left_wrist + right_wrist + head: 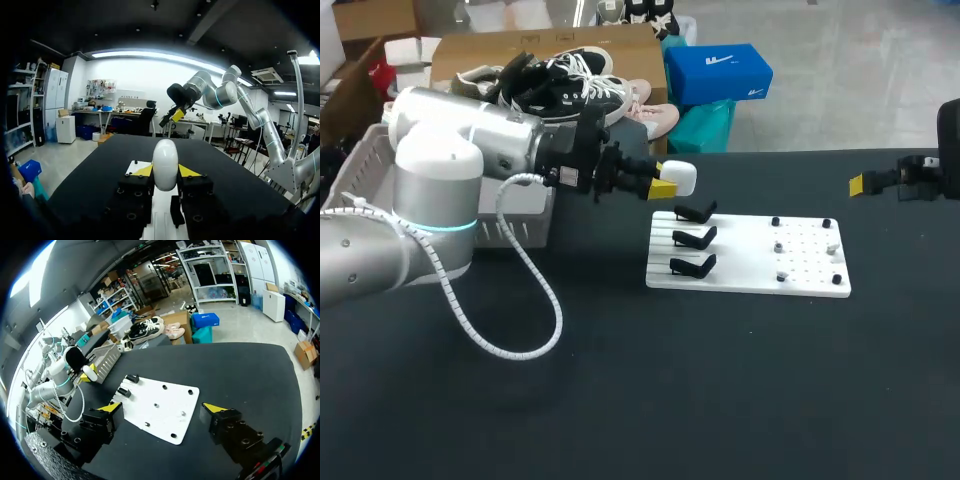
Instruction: Pick up each earbud case from the left stands, insert the matching earbuds, close the lid, and place the case in the box.
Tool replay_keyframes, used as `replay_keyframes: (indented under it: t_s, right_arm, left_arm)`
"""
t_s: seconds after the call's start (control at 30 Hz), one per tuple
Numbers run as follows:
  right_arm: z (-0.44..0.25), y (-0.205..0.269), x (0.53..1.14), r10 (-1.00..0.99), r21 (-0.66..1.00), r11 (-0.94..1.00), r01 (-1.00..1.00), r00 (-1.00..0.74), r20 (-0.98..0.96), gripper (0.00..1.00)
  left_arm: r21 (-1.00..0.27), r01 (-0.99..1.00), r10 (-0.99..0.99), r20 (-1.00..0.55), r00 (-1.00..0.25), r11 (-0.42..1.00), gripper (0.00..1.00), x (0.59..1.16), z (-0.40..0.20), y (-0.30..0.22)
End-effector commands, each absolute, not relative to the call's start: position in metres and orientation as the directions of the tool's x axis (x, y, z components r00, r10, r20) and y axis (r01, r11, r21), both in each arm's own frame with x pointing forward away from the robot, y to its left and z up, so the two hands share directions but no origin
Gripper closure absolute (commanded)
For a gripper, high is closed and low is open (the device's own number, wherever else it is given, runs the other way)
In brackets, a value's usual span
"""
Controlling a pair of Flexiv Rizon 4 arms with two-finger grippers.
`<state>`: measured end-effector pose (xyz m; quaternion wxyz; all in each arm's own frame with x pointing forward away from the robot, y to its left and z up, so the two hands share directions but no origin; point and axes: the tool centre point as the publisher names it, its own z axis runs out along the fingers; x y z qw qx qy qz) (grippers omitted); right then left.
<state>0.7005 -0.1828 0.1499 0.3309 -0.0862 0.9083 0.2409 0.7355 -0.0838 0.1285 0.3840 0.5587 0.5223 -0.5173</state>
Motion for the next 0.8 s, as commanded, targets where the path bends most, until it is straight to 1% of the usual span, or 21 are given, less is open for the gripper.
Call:
replay_keyframes:
  t_s: [0.03,0.3,0.5,0.8]
  right_arm:
    - [0.149,-0.184,0.701,0.001,0.382,0.867,-0.320,-0.766,-0.643,0.00]
    - [0.149,-0.184,0.701,0.001,0.382,0.867,-0.320,-0.766,-0.643,0.00]
    - [0.149,-0.184,0.701,0.001,0.382,0.867,-0.320,-0.766,-0.643,0.00]
    - [0.149,-0.184,0.701,0.001,0.382,0.867,-0.320,-0.766,-0.643,0.00]
  left_arm:
    - [-0.036,0.991,0.168,-0.984,-0.058,0.132,1.00,0.683,0.137,-0.077]
    - [-0.015,0.984,0.132,-0.990,-0.039,0.175,1.00,0.666,0.149,-0.074]
    - [0.000,0.970,0.146,-0.989,-0.037,0.245,1.00,0.660,0.152,-0.070]
    - [0.000,0.970,0.146,-0.989,-0.037,0.245,1.00,0.660,0.152,-0.070]
